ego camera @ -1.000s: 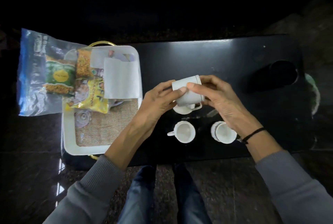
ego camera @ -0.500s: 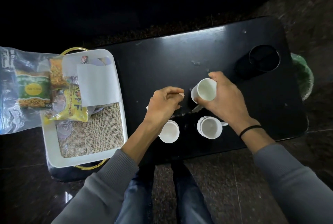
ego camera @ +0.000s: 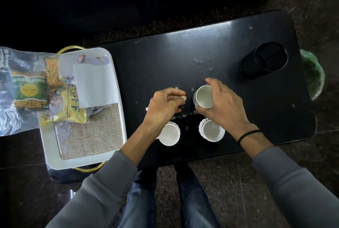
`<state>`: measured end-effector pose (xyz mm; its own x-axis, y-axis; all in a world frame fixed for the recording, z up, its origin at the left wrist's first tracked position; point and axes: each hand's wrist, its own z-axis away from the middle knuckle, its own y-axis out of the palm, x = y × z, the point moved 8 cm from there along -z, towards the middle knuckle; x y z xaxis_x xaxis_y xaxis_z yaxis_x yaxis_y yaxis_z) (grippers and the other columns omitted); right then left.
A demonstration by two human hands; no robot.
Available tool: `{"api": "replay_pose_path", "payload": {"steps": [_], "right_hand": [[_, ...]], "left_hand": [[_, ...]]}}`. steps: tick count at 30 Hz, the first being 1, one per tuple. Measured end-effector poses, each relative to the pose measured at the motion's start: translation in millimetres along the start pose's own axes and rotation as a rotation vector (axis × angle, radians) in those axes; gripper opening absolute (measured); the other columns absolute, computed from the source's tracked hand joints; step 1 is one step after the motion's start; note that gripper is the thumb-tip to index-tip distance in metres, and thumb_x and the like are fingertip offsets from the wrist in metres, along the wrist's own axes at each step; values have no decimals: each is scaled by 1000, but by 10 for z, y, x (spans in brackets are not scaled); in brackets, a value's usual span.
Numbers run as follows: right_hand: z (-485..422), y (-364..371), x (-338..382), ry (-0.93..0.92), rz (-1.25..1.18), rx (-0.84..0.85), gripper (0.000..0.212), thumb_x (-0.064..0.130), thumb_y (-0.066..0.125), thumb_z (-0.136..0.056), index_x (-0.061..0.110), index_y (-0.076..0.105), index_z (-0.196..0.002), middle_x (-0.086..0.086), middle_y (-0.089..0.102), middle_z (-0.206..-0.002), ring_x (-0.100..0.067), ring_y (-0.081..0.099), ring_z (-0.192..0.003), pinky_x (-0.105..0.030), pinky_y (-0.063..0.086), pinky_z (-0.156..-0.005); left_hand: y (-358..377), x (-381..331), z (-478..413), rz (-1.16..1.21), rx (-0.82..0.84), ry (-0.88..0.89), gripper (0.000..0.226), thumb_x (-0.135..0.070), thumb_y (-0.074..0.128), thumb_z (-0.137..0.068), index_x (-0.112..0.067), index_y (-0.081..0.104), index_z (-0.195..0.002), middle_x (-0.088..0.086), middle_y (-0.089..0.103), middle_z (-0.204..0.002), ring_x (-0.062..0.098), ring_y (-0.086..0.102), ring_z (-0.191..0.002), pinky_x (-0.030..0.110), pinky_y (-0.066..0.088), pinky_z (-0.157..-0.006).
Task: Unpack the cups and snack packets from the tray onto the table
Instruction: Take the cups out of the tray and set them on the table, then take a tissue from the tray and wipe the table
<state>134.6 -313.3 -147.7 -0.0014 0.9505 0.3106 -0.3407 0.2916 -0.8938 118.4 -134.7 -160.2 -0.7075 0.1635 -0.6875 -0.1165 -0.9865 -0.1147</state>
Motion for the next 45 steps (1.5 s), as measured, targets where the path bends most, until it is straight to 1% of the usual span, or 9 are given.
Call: {"api": "replay_pose_path", "payload": {"steps": [4,7,13,20,29,34,36,40,45], "right_hand": [[13,15,7,-9,50,32,86,44,87,-72,10,48,-142,-10,62,-134,-31,64,-113,-41,54,-84],[11,22,19,-19,73,54,87,48,85,-74,9,47,-142,-11,60,-138,-32,61,-118,-43,50,-93],[10,-9,82,-13,84,113,86,64,68,-84,11,42,-146,-9,55,-144,-31,53,-128,-45,37,-104],[30,-368,392,-74,44,71,59,45,64,-96,9,50,-140,-11,59,-139,-29,53,-128,-42,33,-106],[-403,-375,1611,-289,-61,20,49,36,65,-96,11,54,-136,-8,61,-137,-28,53,-128,-37,35,-109],[-550,-203,2311,-386,-118,69,43,34,63,-97,13,54,-132,-6,59,-136,-26,53,-125,-37,41,-105],[-593,-84,2537,-405,-139,113,42,34,63,-97,13,53,-132,-5,59,-136,-25,55,-123,-36,45,-102],[-646,230,2921,-450,-113,231,46,39,61,-98,15,50,-137,-4,57,-140,-25,58,-120,-42,53,-95],[-713,582,3192,-510,-7,320,43,38,59,-98,13,54,-133,-6,61,-133,-27,57,-118,-39,51,-90]], "left_hand": [[0,24,8,-4,1,-4,14,-14,71,-93,-16,75,-106,4,79,-102,16,75,-99,31,62,-87],[-2,27,20,-5,-1,-2,14,-14,72,-92,-16,75,-106,4,79,-101,16,75,-99,30,62,-86],[-38,25,42,7,-16,-4,13,-14,73,-91,-17,76,-104,4,79,-100,15,75,-98,29,63,-85],[-125,-74,183,78,-23,18,12,-19,75,-91,-21,77,-102,1,79,-98,17,75,-96,35,62,-88],[-1106,-227,127,128,-238,151,12,-12,71,-91,-17,76,-101,0,78,-94,15,74,-90,38,63,-84],[-1837,-239,187,31,-379,221,14,-14,70,-92,-20,76,-102,-7,78,-95,2,71,-90,23,57,-82],[-2084,-214,218,-59,-435,235,18,-14,69,-93,-19,75,-109,-8,76,-103,-1,68,-94,23,56,-87],[-2491,-116,291,-345,-607,203,49,-17,67,-94,-18,54,-141,2,62,-137,18,55,-126,32,45,-100],[-2809,-17,292,-531,-699,153,72,-17,70,-89,-9,35,-152,12,51,-140,31,43,-130,43,36,-109]]}}
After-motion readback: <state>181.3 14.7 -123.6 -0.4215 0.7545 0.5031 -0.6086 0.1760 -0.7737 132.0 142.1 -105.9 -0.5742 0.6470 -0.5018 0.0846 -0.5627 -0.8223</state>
